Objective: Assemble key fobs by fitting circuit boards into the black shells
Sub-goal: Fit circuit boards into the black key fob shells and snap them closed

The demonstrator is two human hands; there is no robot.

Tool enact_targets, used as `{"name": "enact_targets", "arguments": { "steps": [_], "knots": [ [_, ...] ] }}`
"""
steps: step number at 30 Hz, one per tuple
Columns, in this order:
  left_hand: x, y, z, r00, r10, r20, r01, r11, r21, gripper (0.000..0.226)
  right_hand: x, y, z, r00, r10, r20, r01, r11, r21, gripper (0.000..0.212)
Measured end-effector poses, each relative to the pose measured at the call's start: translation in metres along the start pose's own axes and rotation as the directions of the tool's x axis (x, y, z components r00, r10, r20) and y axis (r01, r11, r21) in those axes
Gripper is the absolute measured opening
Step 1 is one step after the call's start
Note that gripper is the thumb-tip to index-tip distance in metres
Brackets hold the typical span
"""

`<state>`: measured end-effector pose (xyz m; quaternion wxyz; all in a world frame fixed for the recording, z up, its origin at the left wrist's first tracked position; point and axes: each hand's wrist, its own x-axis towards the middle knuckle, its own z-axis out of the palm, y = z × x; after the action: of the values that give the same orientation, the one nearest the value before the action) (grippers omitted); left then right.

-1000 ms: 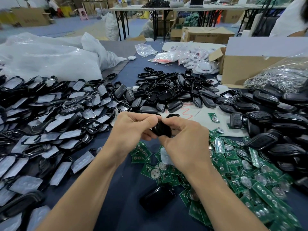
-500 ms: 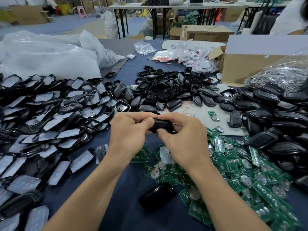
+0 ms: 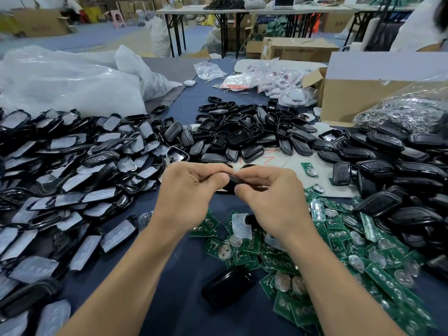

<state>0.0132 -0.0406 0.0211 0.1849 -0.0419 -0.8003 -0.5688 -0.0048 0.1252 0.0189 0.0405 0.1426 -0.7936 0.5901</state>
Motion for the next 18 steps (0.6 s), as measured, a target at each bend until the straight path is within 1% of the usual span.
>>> {"name": "enact_targets", "arguments": {
  "steps": [2,4,6,8,9,10,11,12,14,16,18],
  "knots": [
    [-0.002,-0.001,0.001,0.998,0.057,0.039,-0.061,0.991,0.12,0.035,0.0,0.001,0.0,0.999,-0.021,0.041,0.025,0.996,-0.088,0.04],
    [-0.003,-0.001,0.004,0.999,0.049,0.012,-0.05,0.989,0.14,0.03,0.0,0.0,0.0,0.999,-0.025,0.025,0.027,0.996,-0.081,0.048],
    [-0.002,-0.002,0.006,0.999,0.031,-0.015,-0.03,0.997,0.078,0.026,0.0,0.0,-0.001,0.999,-0.042,-0.012,0.041,0.997,-0.059,0.054],
    [-0.001,-0.001,0.007,0.998,-0.051,-0.021,0.05,0.997,-0.06,0.028,0.0,-0.001,0.0,0.999,-0.029,-0.031,0.029,1.0,0.004,0.047],
    [0.0,0.0,0.007,0.994,-0.113,-0.004,0.111,0.983,-0.144,0.031,0.001,-0.001,0.001,0.999,0.009,-0.036,-0.005,0.996,0.088,0.042],
    [0.001,-0.001,0.007,0.986,-0.167,0.032,0.17,0.962,-0.213,0.031,0.001,-0.002,0.002,0.997,0.072,-0.038,-0.062,0.975,0.212,0.038],
    [0.001,-0.001,0.008,0.977,-0.2,0.079,0.214,0.943,-0.255,0.029,0.002,-0.003,0.002,0.988,0.149,-0.025,-0.131,0.927,0.353,0.037],
    [0.001,-0.001,0.009,0.968,-0.217,0.125,0.245,0.927,-0.283,0.027,0.002,-0.005,0.003,0.974,0.225,0.003,-0.198,0.851,0.486,0.037],
    [-0.001,0.001,0.015,0.959,-0.222,0.176,0.272,0.893,-0.359,0.028,0.004,-0.005,0.004,0.94,0.331,0.087,-0.301,0.681,0.668,0.034],
    [-0.003,0.003,0.023,0.956,-0.246,0.159,0.292,0.844,-0.449,0.038,0.004,-0.003,0.005,0.915,0.372,0.16,-0.357,0.555,0.751,0.024],
    [-0.004,0.004,0.03,0.953,-0.284,0.103,0.296,0.816,-0.497,0.039,0.003,-0.001,0.008,0.908,0.364,0.207,-0.38,0.507,0.774,0.015]
  ]
}}
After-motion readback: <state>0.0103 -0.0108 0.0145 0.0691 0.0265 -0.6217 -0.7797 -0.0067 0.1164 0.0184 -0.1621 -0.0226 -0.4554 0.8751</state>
